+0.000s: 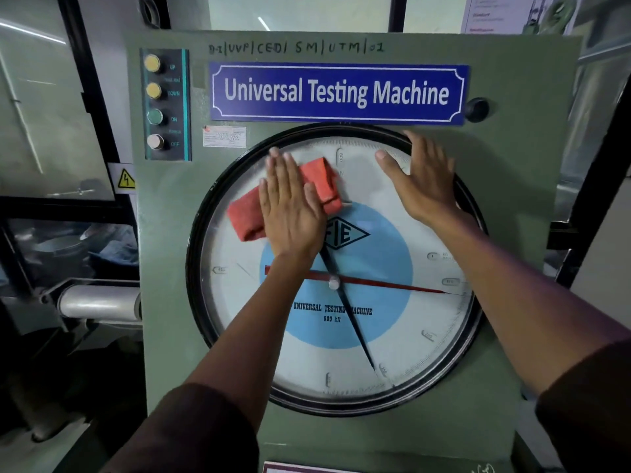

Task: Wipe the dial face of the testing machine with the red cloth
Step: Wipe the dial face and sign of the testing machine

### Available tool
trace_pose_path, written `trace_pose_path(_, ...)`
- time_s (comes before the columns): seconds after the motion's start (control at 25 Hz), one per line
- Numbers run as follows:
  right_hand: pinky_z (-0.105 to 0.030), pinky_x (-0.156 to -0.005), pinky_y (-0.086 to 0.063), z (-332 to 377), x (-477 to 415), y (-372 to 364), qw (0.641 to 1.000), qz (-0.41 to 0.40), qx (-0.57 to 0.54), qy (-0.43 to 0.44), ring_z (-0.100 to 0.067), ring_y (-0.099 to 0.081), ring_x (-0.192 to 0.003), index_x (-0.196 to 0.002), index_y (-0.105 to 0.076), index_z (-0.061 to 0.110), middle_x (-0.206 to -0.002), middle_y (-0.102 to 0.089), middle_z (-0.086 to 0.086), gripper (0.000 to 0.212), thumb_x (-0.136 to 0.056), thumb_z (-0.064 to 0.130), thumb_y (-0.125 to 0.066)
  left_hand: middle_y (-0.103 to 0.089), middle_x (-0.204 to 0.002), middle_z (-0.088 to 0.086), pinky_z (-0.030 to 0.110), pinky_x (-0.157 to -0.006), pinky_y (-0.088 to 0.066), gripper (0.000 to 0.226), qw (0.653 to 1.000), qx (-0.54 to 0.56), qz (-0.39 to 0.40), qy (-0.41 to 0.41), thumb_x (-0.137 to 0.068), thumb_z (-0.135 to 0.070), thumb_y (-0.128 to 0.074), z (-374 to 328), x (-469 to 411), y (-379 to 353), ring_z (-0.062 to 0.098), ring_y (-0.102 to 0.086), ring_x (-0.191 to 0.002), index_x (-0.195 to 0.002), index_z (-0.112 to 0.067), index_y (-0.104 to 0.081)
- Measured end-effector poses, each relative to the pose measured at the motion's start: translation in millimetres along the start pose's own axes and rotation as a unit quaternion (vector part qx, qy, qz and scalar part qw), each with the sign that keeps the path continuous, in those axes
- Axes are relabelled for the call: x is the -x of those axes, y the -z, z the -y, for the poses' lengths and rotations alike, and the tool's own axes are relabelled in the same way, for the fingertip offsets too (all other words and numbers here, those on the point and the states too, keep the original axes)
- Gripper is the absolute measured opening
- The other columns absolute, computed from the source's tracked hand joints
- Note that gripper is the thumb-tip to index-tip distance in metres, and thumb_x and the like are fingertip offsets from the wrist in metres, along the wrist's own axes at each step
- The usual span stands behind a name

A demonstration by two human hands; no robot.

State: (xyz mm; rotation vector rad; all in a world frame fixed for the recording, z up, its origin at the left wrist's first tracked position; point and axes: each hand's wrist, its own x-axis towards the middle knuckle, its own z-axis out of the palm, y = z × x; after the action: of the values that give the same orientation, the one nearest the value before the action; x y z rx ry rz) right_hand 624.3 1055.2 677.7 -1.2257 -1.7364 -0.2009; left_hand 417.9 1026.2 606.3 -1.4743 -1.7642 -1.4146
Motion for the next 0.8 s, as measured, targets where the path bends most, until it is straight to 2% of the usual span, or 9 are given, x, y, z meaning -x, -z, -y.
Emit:
trace_pose_path(0.12, -0.047, -0.119, -0.021, -2.3, 0.0, -0.3, 1.0, -0.011, -0.005, -0.002, -0.032, -0.041, -0.145, -0.155, -0.043, 0.018, -0.155, -0.05, -0.01, 0.089, -0.09, 0.078, -0.032, -0.011, -0.175, 0.008, 0.041, -0.132, -0.008, 0.061, 0.987, -0.026, 0.037, -0.151, -0.112, -0.035, -0.021, -17.8, 17.1, -7.6, 0.02, -0.007, -0.162, -0.166, -0.009, -0.015)
trace_pose_path(0.2, -0.047, -0.12, -0.02, -5.5, 0.3, 1.9, 1.0, -0.005, -0.013, 0.008, -0.03, -0.04, -0.145, -0.156, -0.043, 0.019, -0.156, -0.049, -0.009, 0.089, -0.091, 0.079, -0.03, -0.018, -0.173, 0.01, 0.041, -0.132, -0.014, 0.06, 0.977, -0.04, 0.049, -0.206, -0.111, -0.033, -0.028, -1.3, 38.9, -4.7, 0.021, -0.015, -0.161, -0.165, -0.007, -0.023)
trace_pose_path(0.32, -0.047, -0.121, -0.018, -6.6, -0.1, 2.9, 1.0, 0.002, -0.015, 0.006, -0.031, -0.039, -0.146, -0.157, -0.041, 0.019, -0.157, -0.048, -0.009, 0.09, -0.09, 0.079, -0.03, -0.019, -0.173, 0.01, 0.043, -0.131, -0.018, 0.059, 0.985, -0.042, 0.03, -0.163, -0.11, -0.03, -0.029, 30.8, 35.0, 9.2, 0.022, -0.017, -0.161, -0.164, -0.007, -0.024)
trace_pose_path(0.44, -0.048, -0.121, -0.017, -2.3, -0.2, 2.7, 1.0, 0.005, -0.005, -0.005, -0.032, -0.038, -0.146, -0.157, -0.04, 0.019, -0.157, -0.047, -0.009, 0.092, -0.089, 0.08, -0.029, -0.007, -0.175, 0.01, 0.042, -0.132, -0.007, 0.059, 0.997, -0.042, -0.006, -0.061, -0.112, -0.031, -0.023, 18.2, -2.5, 12.7, 0.021, -0.005, -0.163, -0.166, -0.008, -0.012)
trace_pose_path(0.52, -0.047, -0.121, -0.017, -2.6, -0.6, 2.3, 1.0, 0.008, -0.004, 0.0, -0.031, -0.038, -0.146, -0.157, -0.039, 0.019, -0.158, -0.047, -0.009, 0.092, -0.089, 0.08, -0.03, -0.006, -0.175, 0.011, 0.041, -0.133, -0.003, 0.06, 0.999, -0.018, -0.026, -0.011, -0.113, -0.031, -0.024, -6.9, -22.2, 4.9, 0.022, -0.003, -0.163, -0.166, -0.007, -0.01)
trace_pose_path(0.56, -0.047, -0.121, -0.018, -3.4, -0.7, 1.8, 1.0, 0.007, -0.006, 0.004, -0.031, -0.038, -0.146, -0.157, -0.04, 0.019, -0.158, -0.047, -0.009, 0.091, -0.09, 0.079, -0.031, -0.005, -0.175, 0.01, 0.04, -0.133, -0.001, 0.06, 0.999, -0.01, -0.023, -0.02, -0.113, -0.032, -0.024, -17.7, -23.7, 0.7, 0.021, -0.003, -0.163, -0.166, -0.008, -0.01)
trace_pose_path(0.72, -0.047, -0.12, -0.019, -6.7, -0.7, 3.2, 1.0, 0.006, -0.011, 0.011, -0.032, -0.038, -0.147, -0.157, -0.04, 0.019, -0.159, -0.046, -0.01, 0.089, -0.09, 0.077, -0.032, -0.013, -0.174, 0.009, 0.038, -0.133, -0.006, 0.06, 0.984, -0.043, 0.039, -0.169, -0.111, -0.033, -0.024, -15.6, 29.8, -6.0, 0.019, -0.009, -0.162, -0.166, -0.008, -0.017)
trace_pose_path(0.8, -0.049, -0.121, -0.019, -8.1, -0.4, 4.9, 1.0, 0.016, -0.007, 0.015, -0.032, -0.037, -0.148, -0.158, -0.038, 0.02, -0.159, -0.045, -0.01, 0.089, -0.09, 0.077, -0.032, -0.015, -0.174, 0.009, 0.039, -0.132, -0.011, 0.06, 0.982, -0.041, 0.045, -0.178, -0.11, -0.032, -0.026, 8.3, 36.3, -0.3, 0.019, -0.011, -0.162, -0.165, -0.008, -0.021)
